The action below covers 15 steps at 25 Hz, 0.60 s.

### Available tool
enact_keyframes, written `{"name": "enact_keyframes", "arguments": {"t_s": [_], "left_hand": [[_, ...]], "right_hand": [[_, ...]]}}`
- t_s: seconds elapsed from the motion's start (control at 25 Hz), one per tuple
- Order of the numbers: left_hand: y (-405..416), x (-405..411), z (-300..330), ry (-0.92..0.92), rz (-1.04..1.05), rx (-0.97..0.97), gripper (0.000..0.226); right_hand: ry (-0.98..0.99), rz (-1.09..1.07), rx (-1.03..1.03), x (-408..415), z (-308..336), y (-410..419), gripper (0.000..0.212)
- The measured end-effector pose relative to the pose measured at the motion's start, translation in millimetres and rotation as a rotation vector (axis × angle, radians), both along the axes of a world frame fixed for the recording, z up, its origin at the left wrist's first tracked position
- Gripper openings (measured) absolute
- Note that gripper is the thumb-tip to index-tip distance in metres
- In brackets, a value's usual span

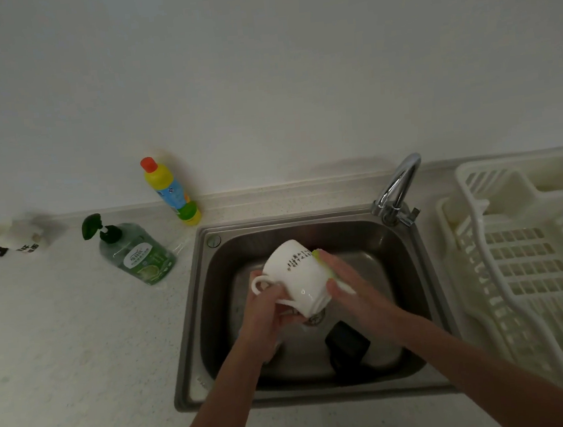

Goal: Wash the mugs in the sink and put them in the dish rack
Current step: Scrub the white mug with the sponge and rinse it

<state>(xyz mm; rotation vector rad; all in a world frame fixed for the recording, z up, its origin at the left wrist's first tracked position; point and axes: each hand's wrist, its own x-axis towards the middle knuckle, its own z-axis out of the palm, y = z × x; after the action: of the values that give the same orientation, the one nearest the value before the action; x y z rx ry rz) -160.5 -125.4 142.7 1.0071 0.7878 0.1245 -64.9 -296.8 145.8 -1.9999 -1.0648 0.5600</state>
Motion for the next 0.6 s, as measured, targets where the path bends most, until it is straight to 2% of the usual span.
{"name": "enact_keyframes", "arguments": {"t_s": [0.08,0.12,0.16,0.2,0.28,0.32,0.36,0.44,0.52,0.56,0.6], "left_hand": [[-3.8,-0.3,-1.0,-0.027,-0.084,0.021,0.033],[-7.0,-1.0,-0.9,-0.035,-0.147,0.023,0.039],[-10.1,-1.8,0.2,-0.035,-0.193,0.024,0.043],[-11.3,-2.7,1.1,-0.032,-0.213,0.019,0.044],[-8.6,-4.0,3.0,-0.043,-0.165,-0.014,0.046],[-5.9,-4.4,3.9,-0.054,-0.114,-0.024,0.047],[-2.8,-4.3,4.9,-0.061,-0.068,-0.020,0.044],[0.3,-3.6,4.1,-0.055,-0.061,0.018,0.033],[-4.2,-3.9,-0.7,-0.066,-0.177,0.079,0.027],[-6.5,-3.7,-1.7,-0.080,-0.236,0.099,0.029],[-7.4,-3.6,-0.8,-0.079,-0.263,0.104,0.031]], "right_hand": [[-0.319,0.098,-0.050,-7.8,-5.5,7.9,0.054],[-0.420,0.119,-0.065,-4.0,-4.5,14.0,0.058],[-0.386,0.110,-0.098,0.6,2.0,19.2,0.060],[-0.256,0.096,-0.093,7.1,5.5,20.6,0.059],[0.138,0.018,0.007,21.5,4.1,11.7,0.055],[0.250,0.005,0.036,22.3,0.3,2.9,0.055],[0.250,0.014,0.026,17.4,-0.3,-2.2,0.055],[-0.082,0.093,-0.093,-0.2,2.0,1.0,0.057],[-0.452,0.144,-0.124,-9.3,1.4,16.3,0.059],[-0.539,0.136,-0.085,-7.8,5.4,25.1,0.059],[-0.541,0.105,-0.043,-2.2,8.9,30.4,0.057]]}}
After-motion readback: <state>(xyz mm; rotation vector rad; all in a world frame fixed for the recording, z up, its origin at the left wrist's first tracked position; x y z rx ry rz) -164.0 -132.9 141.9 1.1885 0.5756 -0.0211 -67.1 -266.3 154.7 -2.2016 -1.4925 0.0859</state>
